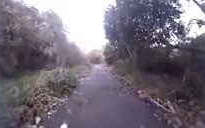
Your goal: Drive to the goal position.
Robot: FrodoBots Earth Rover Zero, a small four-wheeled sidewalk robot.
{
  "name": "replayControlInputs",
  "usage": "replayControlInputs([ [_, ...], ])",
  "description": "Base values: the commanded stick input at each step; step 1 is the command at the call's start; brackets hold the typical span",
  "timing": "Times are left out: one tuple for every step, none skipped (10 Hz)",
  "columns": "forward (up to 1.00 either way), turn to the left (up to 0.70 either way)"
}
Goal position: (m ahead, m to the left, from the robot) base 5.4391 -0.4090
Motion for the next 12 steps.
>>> replayControlInputs([
  [0.70,0.00],
  [0.70,0.00],
  [0.70,0.00],
  [0.70,0.00],
  [0.70,0.00],
  [0.70,0.00],
  [0.70,0.00],
  [0.70,0.00],
  [0.70,0.00],
  [0.70,0.00],
  [0.70,0.00],
  [0.70,0.00],
])
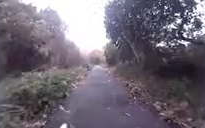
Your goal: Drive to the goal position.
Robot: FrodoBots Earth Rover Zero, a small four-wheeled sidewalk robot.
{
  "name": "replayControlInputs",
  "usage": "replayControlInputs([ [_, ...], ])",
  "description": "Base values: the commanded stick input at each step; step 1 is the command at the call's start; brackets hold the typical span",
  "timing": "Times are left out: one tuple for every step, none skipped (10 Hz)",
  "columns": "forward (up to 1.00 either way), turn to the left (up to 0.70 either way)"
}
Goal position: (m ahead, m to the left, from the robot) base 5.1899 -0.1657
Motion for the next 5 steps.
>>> replayControlInputs([
  [0.70,0.00],
  [0.70,0.00],
  [0.70,0.00],
  [0.70,0.00],
  [0.70,0.00],
])
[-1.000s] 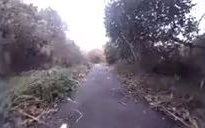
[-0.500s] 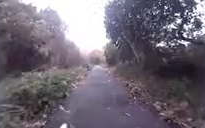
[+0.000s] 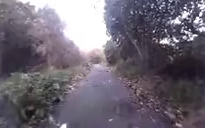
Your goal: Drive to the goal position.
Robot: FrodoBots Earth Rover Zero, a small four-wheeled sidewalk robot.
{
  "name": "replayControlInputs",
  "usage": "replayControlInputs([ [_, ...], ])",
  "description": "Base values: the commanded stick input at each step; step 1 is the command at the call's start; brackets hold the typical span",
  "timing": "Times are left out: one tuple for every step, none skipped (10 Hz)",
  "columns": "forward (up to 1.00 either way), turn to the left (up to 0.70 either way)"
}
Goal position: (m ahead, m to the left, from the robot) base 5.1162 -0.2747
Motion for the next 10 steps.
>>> replayControlInputs([
  [0.70,0.00],
  [0.70,0.00],
  [0.70,0.00],
  [0.70,0.00],
  [0.70,0.00],
  [0.70,0.00],
  [0.70,0.00],
  [0.70,0.00],
  [0.70,0.00],
  [0.70,0.00],
])
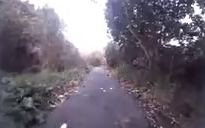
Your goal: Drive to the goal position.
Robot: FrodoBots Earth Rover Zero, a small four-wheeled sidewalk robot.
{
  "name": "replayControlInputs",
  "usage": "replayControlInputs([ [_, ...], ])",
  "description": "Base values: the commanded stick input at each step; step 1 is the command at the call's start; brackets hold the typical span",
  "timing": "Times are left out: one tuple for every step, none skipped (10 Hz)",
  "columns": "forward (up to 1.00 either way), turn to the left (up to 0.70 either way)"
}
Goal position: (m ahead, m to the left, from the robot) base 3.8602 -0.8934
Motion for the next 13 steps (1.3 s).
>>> replayControlInputs([
  [0.70,0.00],
  [0.70,0.00],
  [0.70,0.00],
  [0.70,0.00],
  [0.70,0.00],
  [0.70,0.00],
  [0.70,0.00],
  [0.70,0.00],
  [0.70,0.00],
  [0.70,0.00],
  [0.70,0.00],
  [0.70,0.00],
  [0.70,0.00],
])
